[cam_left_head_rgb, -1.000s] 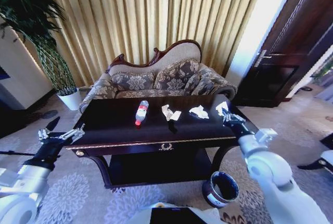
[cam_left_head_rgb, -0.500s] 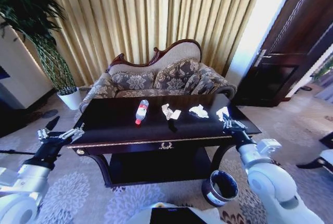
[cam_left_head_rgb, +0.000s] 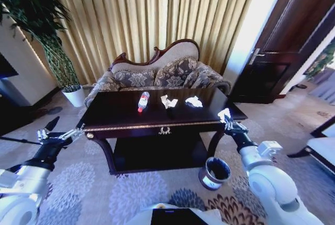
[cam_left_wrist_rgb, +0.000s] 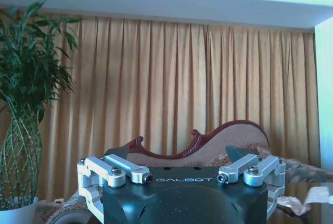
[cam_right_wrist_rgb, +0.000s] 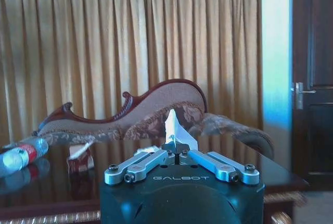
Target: Move to the front of the table and place the trash on the table into the trash bin.
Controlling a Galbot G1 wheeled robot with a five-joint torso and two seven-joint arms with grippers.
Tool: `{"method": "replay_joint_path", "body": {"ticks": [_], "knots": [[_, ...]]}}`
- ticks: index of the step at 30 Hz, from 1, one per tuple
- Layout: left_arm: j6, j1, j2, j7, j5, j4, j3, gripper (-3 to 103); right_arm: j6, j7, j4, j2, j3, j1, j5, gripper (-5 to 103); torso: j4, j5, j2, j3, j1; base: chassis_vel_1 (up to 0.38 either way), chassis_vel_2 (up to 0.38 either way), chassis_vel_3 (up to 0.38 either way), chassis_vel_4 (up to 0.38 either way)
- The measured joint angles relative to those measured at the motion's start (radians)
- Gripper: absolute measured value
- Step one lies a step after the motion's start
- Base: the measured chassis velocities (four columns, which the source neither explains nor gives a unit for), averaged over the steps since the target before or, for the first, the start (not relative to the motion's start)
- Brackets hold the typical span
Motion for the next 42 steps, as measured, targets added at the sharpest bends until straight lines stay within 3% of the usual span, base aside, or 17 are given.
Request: {"method": "replay_joint_path", "body": {"ticks": [13,22,25,28,42], "knots": [[-0.004,0.003,-0.009,0.003,-0.009,0.0,-0.006,100,0.007,0.004,-0.387,-0.027,-0.024,0.11,0.01,0,0.0,0.0005,-0.002,0.001,0.003,0.007,-0.026,-0.017,0.025],[-0.005,0.011,-0.024,0.003,-0.008,0.0,-0.009,100,0.045,-0.001,-0.82,-0.076,-0.084,0.305,-0.038,0,0.0,0.0003,0.0,0.0,0.0,-0.007,0.008,0.008,-0.006],[-0.005,0.013,-0.026,0.003,-0.008,0.0,-0.009,100,0.052,0.0,-0.877,-0.075,-0.094,0.332,-0.05,0,-0.0002,0.0004,0.0,0.0,0.0,0.0,0.0,0.0,0.0],[-0.005,0.019,-0.035,0.003,-0.005,0.0,-0.011,100,0.08,-0.001,-1.032,-0.056,-0.133,0.403,-0.129,0,0.0,0.0003,-0.001,0.001,0.001,0.0,0.0,0.0,0.0],[-0.003,0.016,-0.044,0.007,0.0,0.0,-0.006,100,0.13,-0.008,-1.283,0.021,-0.188,0.556,-0.257,0,0.0,0.0002,-0.001,0.001,0.001,0.0,0.0,0.0,0.0]]}}
